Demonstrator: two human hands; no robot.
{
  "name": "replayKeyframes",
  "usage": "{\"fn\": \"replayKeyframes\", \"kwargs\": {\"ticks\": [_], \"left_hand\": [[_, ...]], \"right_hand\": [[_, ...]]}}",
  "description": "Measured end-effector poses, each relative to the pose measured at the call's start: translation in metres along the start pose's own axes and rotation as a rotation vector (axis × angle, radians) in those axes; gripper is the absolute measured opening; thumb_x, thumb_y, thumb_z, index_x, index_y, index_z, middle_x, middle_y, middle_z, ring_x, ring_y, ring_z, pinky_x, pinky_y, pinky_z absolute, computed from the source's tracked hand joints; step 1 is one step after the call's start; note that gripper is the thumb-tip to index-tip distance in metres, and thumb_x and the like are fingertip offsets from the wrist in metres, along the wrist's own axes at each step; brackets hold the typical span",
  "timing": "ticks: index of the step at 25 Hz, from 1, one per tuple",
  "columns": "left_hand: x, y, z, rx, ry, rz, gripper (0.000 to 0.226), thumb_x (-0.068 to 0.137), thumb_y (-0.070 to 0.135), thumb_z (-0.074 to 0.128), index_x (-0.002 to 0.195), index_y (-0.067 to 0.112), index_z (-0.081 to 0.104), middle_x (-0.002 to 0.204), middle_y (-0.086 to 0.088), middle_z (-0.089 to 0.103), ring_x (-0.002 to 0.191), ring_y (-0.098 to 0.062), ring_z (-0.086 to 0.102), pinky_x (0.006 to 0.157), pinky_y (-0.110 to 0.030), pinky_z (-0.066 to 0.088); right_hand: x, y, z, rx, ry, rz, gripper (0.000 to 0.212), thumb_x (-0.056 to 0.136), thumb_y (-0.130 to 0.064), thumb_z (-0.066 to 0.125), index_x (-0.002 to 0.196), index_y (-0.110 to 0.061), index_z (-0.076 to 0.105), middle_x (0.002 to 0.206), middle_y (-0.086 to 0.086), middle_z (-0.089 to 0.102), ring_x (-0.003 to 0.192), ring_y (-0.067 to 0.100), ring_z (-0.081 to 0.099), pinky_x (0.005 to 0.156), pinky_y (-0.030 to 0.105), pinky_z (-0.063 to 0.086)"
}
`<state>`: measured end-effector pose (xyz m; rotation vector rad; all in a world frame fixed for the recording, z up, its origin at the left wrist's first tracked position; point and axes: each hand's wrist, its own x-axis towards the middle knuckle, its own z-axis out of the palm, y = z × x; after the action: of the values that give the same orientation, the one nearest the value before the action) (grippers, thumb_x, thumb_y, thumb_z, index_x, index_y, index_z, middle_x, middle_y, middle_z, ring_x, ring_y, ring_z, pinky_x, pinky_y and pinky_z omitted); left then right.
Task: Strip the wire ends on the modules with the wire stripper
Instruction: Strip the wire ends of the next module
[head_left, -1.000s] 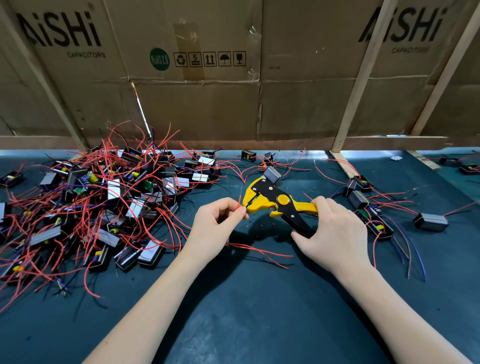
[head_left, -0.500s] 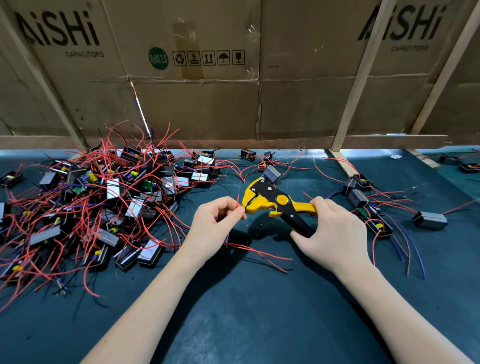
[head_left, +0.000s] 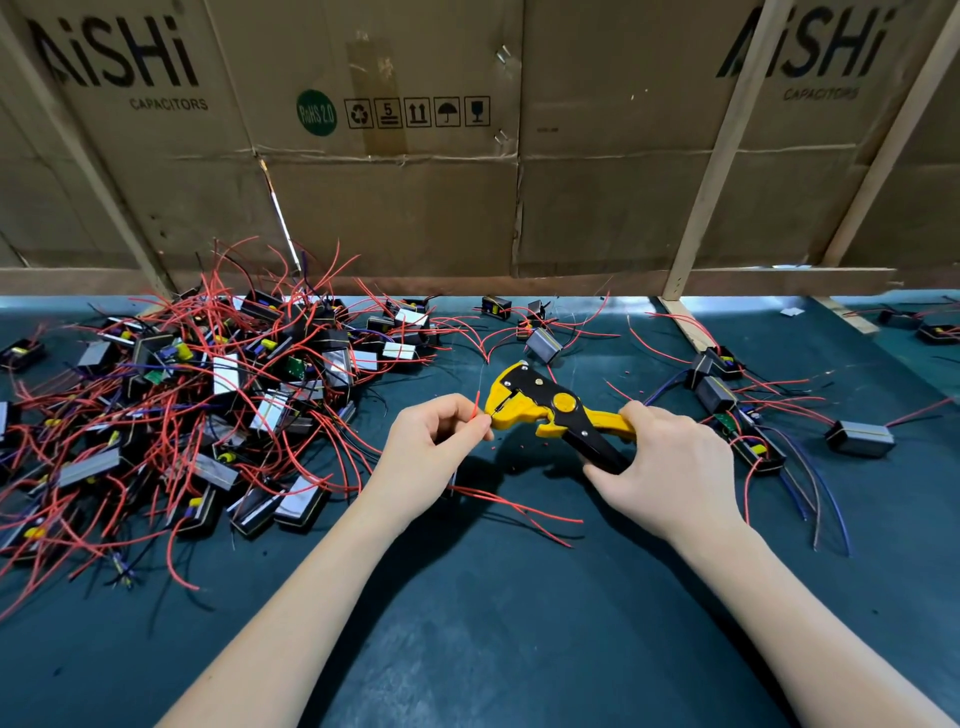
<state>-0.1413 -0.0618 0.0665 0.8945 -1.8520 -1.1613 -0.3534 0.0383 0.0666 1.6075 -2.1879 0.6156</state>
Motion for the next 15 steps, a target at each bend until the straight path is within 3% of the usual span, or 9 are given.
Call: {"fn": "replayKeyframes", "kwargs": {"ticks": [6, 11, 15], "left_hand": [[-0.0007, 0.0005, -0.0003, 0.002, -0.007, -0.012, 0.024, 0.094, 0.019, 0.063, 0.071, 0.024, 0.067, 0.076, -0.030, 0.057, 0.062, -0.016, 0.040, 0.056, -0.017, 0.034], [0.0006, 0.0024, 0.0004, -0.017, 0.007, -0.032, 0.026, 0.094, 0.018, 0.062, 0.069, 0.022, 0.068, 0.069, -0.025, 0.052, 0.060, -0.015, 0.037, 0.054, -0.016, 0.032], [0.0002, 0.0019, -0.0004, -0.007, 0.008, -0.041, 0.025, 0.094, 0.018, 0.062, 0.070, 0.020, 0.067, 0.064, -0.012, 0.049, 0.062, -0.015, 0.037, 0.056, -0.019, 0.031]], "right_hand": [[-0.0044, -0.0060, 0.0001, -0.077, 0.031, -0.011, 0.047, 0.048, -0.039, 0.091, 0.056, -0.010, 0.055, 0.046, 0.008, 0.054, 0.042, 0.033, 0.054, 0.051, 0.023, 0.024], [-0.0020, -0.0038, 0.0030, -0.087, 0.012, 0.031, 0.047, 0.063, -0.056, 0.075, 0.079, -0.016, 0.057, 0.070, 0.001, 0.062, 0.070, 0.031, 0.064, 0.054, 0.028, 0.026], [-0.0026, -0.0044, 0.0020, -0.041, 0.043, 0.062, 0.051, 0.062, -0.057, 0.075, 0.087, -0.016, 0.058, 0.074, -0.003, 0.061, 0.073, 0.028, 0.063, 0.055, 0.028, 0.027]]}}
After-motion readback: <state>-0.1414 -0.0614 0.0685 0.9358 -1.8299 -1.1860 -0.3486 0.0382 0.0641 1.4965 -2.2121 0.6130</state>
